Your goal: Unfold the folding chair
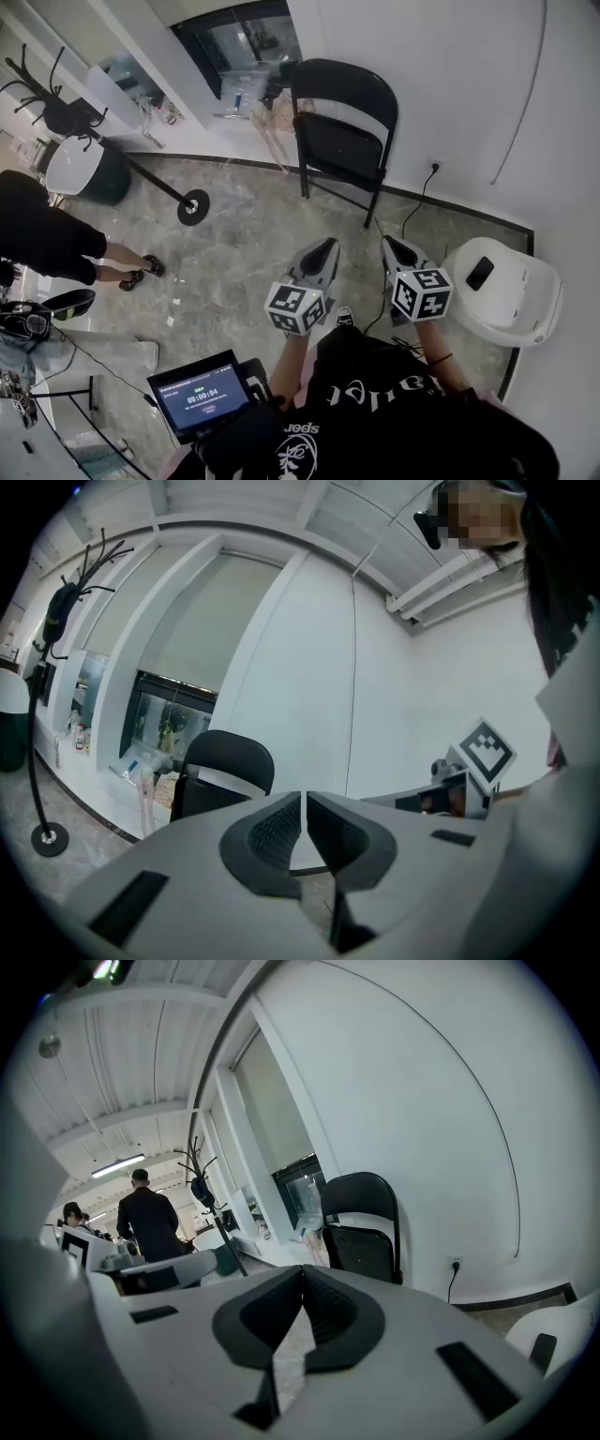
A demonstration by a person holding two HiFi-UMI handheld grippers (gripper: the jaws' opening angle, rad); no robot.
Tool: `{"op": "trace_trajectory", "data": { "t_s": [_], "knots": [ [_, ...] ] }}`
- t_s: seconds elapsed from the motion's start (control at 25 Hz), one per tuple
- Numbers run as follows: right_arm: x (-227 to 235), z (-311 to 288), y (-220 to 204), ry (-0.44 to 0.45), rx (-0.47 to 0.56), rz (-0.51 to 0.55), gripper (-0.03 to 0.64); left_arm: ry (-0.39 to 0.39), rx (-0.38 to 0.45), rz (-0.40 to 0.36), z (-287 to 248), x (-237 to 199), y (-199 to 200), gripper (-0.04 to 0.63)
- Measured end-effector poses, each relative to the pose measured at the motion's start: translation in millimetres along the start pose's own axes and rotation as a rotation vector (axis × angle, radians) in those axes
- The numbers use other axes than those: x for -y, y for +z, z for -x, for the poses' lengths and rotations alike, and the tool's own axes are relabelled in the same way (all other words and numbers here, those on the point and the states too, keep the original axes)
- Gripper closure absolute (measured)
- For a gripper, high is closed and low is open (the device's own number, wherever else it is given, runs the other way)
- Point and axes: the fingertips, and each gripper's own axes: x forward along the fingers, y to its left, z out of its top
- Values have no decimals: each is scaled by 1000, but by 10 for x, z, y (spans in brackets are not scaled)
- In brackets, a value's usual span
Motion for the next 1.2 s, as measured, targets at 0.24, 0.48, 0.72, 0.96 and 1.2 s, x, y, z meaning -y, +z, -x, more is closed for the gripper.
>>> {"op": "trace_trajectory", "data": {
  "t_s": [0.24, 0.48, 0.72, 0.96, 1.2],
  "knots": [
    [1, -353, 142, -43, 0, 2, 601, -3, -5, -6, -172, -476, 92, 574],
    [151, -470, 175, -73, -4, -10, 601, -40, -25, 31, -369, -523, -9, 574],
    [408, -584, 281, -73, -9, -33, 601, -43, -38, 46, -678, -553, -13, 574],
    [833, -801, 562, -24, -21, -27, 601, 8, -25, 70, -1179, -583, 129, 574],
    [1452, -1016, 865, 51, -56, 17, 601, 100, 15, 105, -1867, -501, 210, 574]
  ]
}}
